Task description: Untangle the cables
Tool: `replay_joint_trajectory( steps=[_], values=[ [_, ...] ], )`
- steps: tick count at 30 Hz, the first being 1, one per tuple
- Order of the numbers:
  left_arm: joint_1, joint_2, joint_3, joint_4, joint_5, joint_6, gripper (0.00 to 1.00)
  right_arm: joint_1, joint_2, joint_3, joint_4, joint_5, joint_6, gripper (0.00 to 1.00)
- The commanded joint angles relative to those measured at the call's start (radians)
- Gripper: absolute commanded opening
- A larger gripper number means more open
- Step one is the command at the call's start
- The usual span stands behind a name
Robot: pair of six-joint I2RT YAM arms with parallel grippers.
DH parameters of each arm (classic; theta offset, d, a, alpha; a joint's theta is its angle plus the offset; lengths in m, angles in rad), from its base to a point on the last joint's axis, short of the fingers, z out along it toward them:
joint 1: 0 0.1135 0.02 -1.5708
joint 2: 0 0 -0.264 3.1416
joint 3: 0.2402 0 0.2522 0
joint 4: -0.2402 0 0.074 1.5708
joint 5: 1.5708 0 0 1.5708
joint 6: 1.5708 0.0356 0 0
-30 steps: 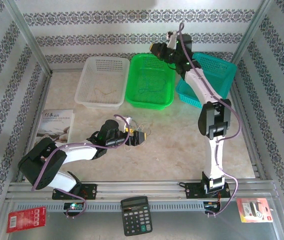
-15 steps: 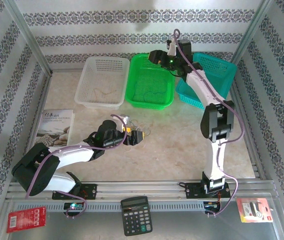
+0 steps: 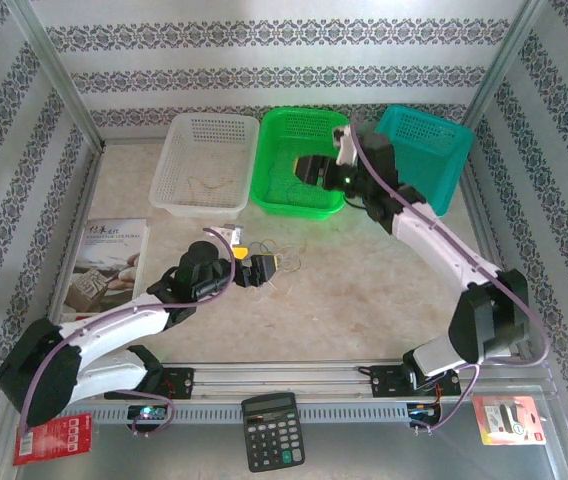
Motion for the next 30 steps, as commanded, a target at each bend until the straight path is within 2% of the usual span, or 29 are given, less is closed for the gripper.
replay_joint_trajectory(
  steps=[1, 5, 10, 15, 20, 30],
  values=[
    [0.01, -0.05, 0.033, -0.119, -0.058, 0.012, 1.0, 0.027, -0.091, -0.149, 0.058, 0.088, -0.02, 0.7],
    [0.017, -0.066, 0.07, -0.188, -0.079, 0.03, 1.0, 0.05, -0.147, -0.312, 0.076, 0.161, -0.003, 0.69],
    [0.021, -0.042, 0.102, -0.236, -0.088, 0.043, 1.0, 0.079, -0.128, -0.399, 0.034, 0.285, -0.018, 0.66],
    [0.022, -0.02, 0.101, -0.227, -0.081, 0.034, 1.0, 0.108, -0.053, -0.393, -0.025, 0.415, -0.05, 0.58],
    [0.023, -0.015, 0.098, -0.218, -0.081, 0.034, 1.0, 0.147, 0.042, -0.358, -0.04, 0.467, -0.066, 0.48],
    [0.023, -0.03, 0.088, -0.204, -0.091, 0.032, 1.0, 0.208, 0.188, -0.27, -0.059, 0.535, -0.07, 0.46]
  ],
)
